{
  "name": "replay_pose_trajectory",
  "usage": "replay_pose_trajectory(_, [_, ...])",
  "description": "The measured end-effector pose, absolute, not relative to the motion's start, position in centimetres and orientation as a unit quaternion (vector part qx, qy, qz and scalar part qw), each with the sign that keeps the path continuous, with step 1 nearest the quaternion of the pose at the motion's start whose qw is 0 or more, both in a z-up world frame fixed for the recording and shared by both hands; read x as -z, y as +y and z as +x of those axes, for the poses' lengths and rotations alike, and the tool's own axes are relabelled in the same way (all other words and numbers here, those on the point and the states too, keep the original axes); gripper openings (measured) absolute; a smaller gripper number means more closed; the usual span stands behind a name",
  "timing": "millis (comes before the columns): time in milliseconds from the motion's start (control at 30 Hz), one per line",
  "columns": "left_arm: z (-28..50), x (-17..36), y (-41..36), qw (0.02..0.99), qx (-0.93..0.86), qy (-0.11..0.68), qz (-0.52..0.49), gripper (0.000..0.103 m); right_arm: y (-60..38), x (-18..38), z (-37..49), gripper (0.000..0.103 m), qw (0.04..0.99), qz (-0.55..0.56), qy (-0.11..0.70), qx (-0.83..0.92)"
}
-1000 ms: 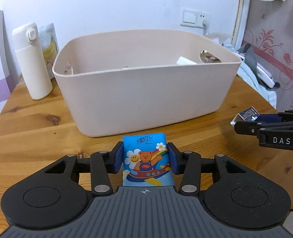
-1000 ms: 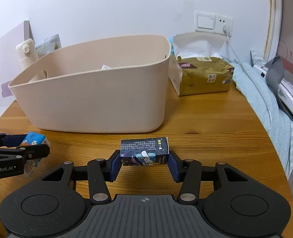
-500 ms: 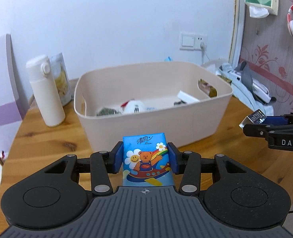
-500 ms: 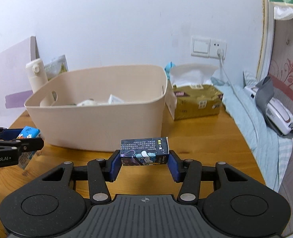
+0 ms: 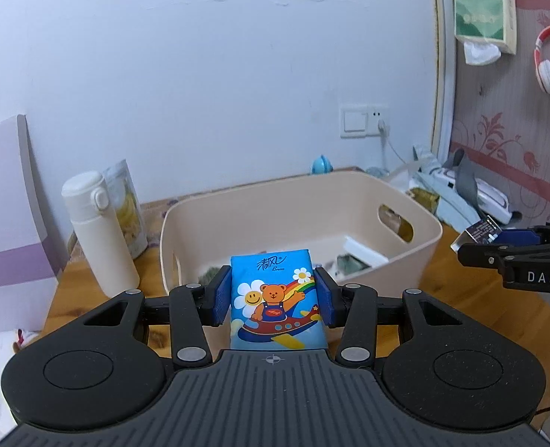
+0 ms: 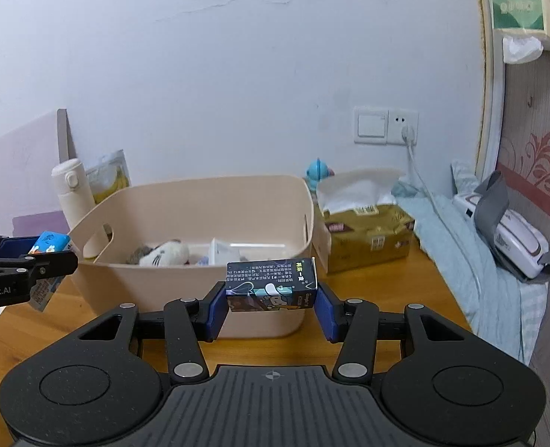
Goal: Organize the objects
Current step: 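Lift both items over the beige bin and open both tools to drop them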
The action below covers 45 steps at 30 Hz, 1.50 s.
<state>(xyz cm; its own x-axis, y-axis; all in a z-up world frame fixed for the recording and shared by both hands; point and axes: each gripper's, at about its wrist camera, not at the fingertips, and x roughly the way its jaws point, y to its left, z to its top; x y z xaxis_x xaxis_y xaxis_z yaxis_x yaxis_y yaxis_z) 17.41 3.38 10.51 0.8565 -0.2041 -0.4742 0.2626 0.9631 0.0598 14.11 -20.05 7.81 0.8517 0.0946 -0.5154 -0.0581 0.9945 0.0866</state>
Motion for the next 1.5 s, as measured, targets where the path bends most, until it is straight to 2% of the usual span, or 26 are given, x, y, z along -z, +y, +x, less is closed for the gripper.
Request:
replay_pose_trajectory(400, [20.6, -11.7, 2.9, 0.965, 0.121, 0.224, 0.057, 0.047, -19.4, -9.8, 16.5, 0.047, 0.969, 0.026, 0.243, -0.04])
replay_pose_trajectory(733, [24.4, -11.5, 3.1, 0.962, 0.119, 0.244, 0.039, 0.047, -18.4, -10.1, 19.3, 0.047, 0.969, 0.022, 0.241, -0.048])
replay_pose_trajectory(1500, [30.3, -6.1, 1.8, 0.939, 0.104, 0.319, 0.072, 0.047, -16.2, -6.5, 24.4, 0.047, 0.95, 0.006, 0.306, -0.061])
